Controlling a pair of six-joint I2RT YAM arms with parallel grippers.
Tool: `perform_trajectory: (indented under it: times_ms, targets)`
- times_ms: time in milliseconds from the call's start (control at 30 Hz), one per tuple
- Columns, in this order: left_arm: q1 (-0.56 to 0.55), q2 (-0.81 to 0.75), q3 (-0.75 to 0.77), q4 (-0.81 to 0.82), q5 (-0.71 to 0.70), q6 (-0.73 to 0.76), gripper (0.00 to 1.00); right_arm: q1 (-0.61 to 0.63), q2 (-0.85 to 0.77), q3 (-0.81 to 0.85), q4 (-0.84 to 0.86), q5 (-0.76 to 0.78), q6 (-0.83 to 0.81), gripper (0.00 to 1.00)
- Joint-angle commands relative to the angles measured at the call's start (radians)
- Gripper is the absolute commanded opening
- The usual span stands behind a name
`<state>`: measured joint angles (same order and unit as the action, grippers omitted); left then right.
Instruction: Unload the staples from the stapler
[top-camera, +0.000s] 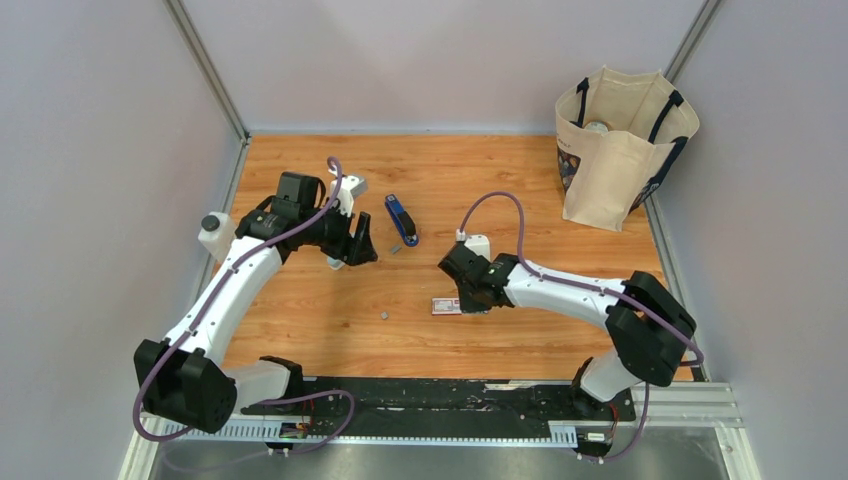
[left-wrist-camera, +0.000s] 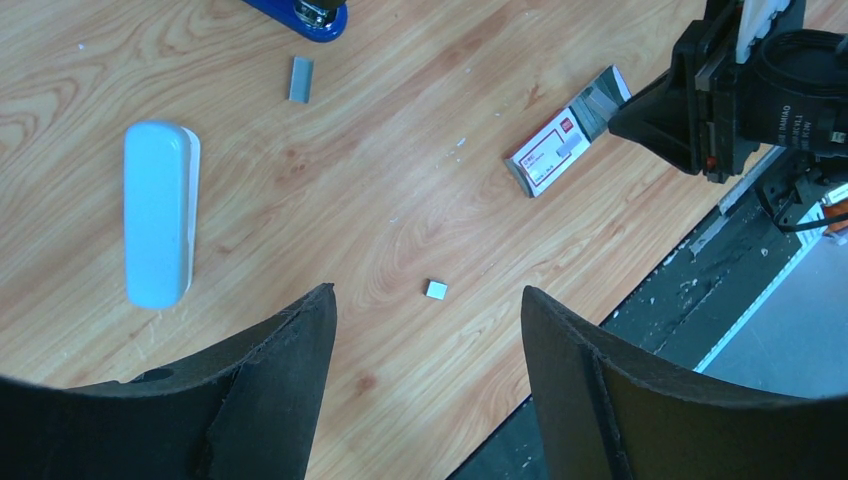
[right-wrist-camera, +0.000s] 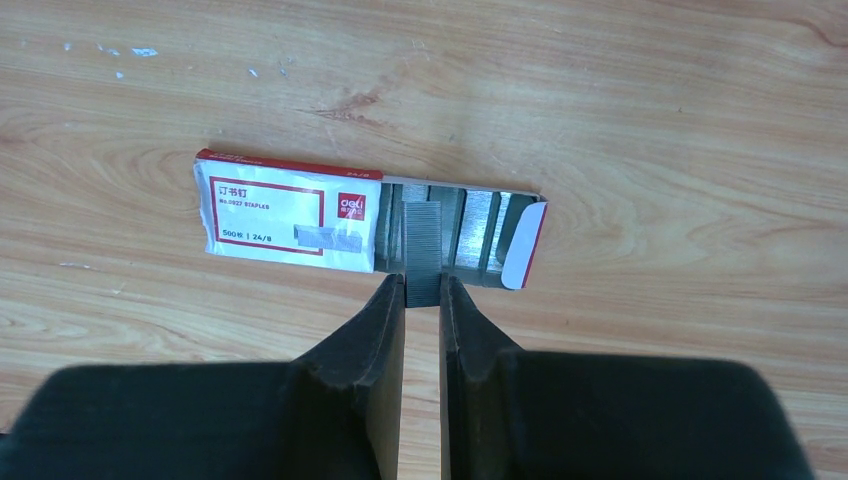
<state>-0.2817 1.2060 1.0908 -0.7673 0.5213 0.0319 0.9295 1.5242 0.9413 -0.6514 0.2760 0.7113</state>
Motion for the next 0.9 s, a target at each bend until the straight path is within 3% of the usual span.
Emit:
perform_trajectory:
  times_ms: [0, 867]
  targets:
    - [-0.01, -0.028, -0.006, 0.006, 0.009, 0.017, 0.76, 0.015, 0.025, 0.017, 0.004, 0.052, 0.025, 0.0]
    - [-0.013, -0.045, -0.02, 0.014, 0.014, 0.014, 0.75, 0.045, 0.088, 0.073, -0.036, 0.111, 0.036, 0.03]
